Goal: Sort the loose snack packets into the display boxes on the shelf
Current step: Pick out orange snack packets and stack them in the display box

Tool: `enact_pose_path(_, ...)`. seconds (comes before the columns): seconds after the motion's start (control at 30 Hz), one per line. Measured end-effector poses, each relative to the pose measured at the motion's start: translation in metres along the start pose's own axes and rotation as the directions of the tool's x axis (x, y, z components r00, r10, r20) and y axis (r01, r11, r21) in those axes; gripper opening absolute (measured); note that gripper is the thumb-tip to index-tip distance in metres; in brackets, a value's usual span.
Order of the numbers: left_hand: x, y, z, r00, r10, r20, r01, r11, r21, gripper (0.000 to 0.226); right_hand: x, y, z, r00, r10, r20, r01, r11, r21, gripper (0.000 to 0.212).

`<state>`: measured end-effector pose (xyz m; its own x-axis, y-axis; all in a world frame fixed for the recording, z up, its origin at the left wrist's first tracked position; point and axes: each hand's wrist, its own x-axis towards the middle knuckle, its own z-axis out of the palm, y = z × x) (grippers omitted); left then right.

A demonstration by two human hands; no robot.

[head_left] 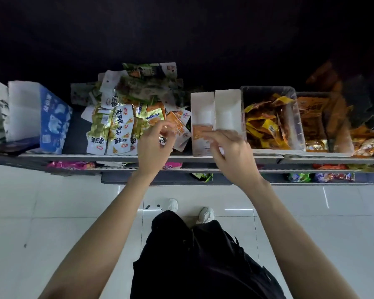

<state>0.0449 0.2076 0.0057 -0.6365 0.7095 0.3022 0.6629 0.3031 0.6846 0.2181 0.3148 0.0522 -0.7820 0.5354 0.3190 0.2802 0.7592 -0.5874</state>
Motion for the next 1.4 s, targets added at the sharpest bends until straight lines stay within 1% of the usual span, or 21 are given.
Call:
enact_pose_path(0.07,-0.016,-0.041,-0.013,0.986,-0.148,0.082,0.138,0.983,0.119,0.022,0.005,-0.017,0.031,0.99,0.002,0.141,-0.022,0.99,0.142,0.03)
enact_pose_path(0.13,-0.026,-0.083,-0.023,0.952,-0.263,0.155,0.212,0.936,0.281,0.03,0.012,-0.028,0.07,0.96,0.009,0.279,-0.059,0.983,0.172,0.03)
enact_pose_path(0.2,-0.026,-0.114,-0.032,0.919,-0.349,0.182,0.254,0.879,0.404,0.039,0.024,-0.035,0.106,0.926,0.073,0.371,-0.12,0.987,0.107,0.029)
enact_pose_path(0.23,-0.024,-0.126,-0.037,0.905,-0.38,0.189,0.27,0.859,0.434,0.042,0.031,-0.037,0.122,0.907,0.124,0.401,-0.159,0.986,0.056,0.029)
enact_pose_path(0.33,-0.013,-0.15,-0.047,0.868,-0.438,0.233,0.303,0.84,0.451,0.045,0.053,-0.039,0.164,0.838,0.3,0.455,-0.276,0.954,-0.121,0.032)
enact_pose_path(0.43,-0.005,-0.165,-0.051,0.866,-0.409,0.287,0.257,0.857,0.446,0.056,0.071,-0.045,0.199,0.836,0.333,0.436,-0.253,0.939,-0.233,0.039)
enact_pose_path(0.5,0.002,-0.171,-0.053,0.898,-0.342,0.276,0.199,0.876,0.439,0.06,0.081,-0.049,0.217,0.833,0.345,0.433,-0.242,0.931,-0.275,0.045)
enact_pose_path(0.57,0.01,-0.176,-0.053,0.917,-0.272,0.291,0.112,0.878,0.466,0.057,0.088,-0.052,0.229,0.811,0.365,0.457,-0.212,0.912,-0.352,0.049)
enact_pose_path(0.63,0.016,-0.182,-0.053,0.888,-0.25,0.385,0.001,0.841,0.542,0.055,0.089,-0.052,0.236,0.805,0.397,0.44,-0.214,0.887,-0.41,0.045)
enact_pose_path(0.7,0.016,-0.185,-0.054,0.849,-0.262,0.459,-0.063,0.812,0.581,0.057,0.089,-0.051,0.241,0.814,0.44,0.379,-0.318,0.884,-0.342,0.041)
enact_pose_path(0.77,0.011,-0.184,-0.054,0.835,-0.237,0.497,-0.097,0.825,0.557,0.055,0.093,-0.05,0.244,0.781,0.524,0.339,-0.505,0.85,-0.149,0.039)
enact_pose_path(0.83,0.004,-0.182,-0.053,0.844,-0.172,0.508,-0.122,0.861,0.494,0.051,0.096,-0.05,0.245,0.72,0.617,0.318,-0.652,0.758,0.007,0.043)
enact_pose_path(0.9,0.001,-0.18,-0.052,0.856,-0.115,0.504,-0.136,0.89,0.436,0.049,0.097,-0.053,0.246,0.69,0.665,0.285,-0.701,0.713,0.034,0.05)
enact_pose_path(0.97,0.002,-0.179,-0.052,0.873,-0.07,0.483,-0.132,0.918,0.374,0.048,0.099,-0.055,0.249,0.694,0.673,0.256,-0.696,0.718,-0.002,0.051)
enact_pose_path(1.07,0.01,-0.179,-0.056,0.894,-0.132,0.429,0.004,0.958,0.285,0.052,0.105,-0.054,0.245,0.723,0.657,0.214,-0.669,0.743,-0.024,0.042)
enact_pose_path(1.1,0.014,-0.179,-0.058,0.898,-0.142,0.417,0.026,0.962,0.272,0.055,0.106,-0.053,0.239,0.742,0.643,0.19,-0.649,0.76,-0.034,0.038)
enact_pose_path(1.17,0.023,-0.178,-0.06,0.907,-0.123,0.402,0.013,0.964,0.266,0.062,0.106,-0.051,0.223,0.778,0.61,0.147,-0.607,0.792,-0.074,0.032)
enact_pose_path(1.23,0.037,-0.167,-0.065,0.906,-0.064,0.419,-0.046,0.968,0.248,0.07,0.103,-0.051,0.201,0.826,0.555,0.099,-0.545,0.831,-0.108,0.026)
enact_pose_path(1.27,0.044,-0.159,-0.067,0.889,-0.036,0.457,-0.078,0.971,0.228,0.075,0.102,-0.05,0.189,0.851,0.519,0.074,-0.511,0.853,-0.11,0.023)
enact_pose_path(1.33,0.058,-0.137,-0.074,0.816,-0.009,0.577,-0.112,0.979,0.172,0.08,0.099,-0.052,0.162,0.878,0.475,0.055,-0.471,0.879,-0.075,0.019)
enact_pose_path(1.4,0.068,-0.116,-0.081,0.729,-0.03,0.684,-0.049,0.994,0.097,0.071,0.094,-0.052,0.136,0.872,0.486,0.063,-0.488,0.872,0.041,0.018)
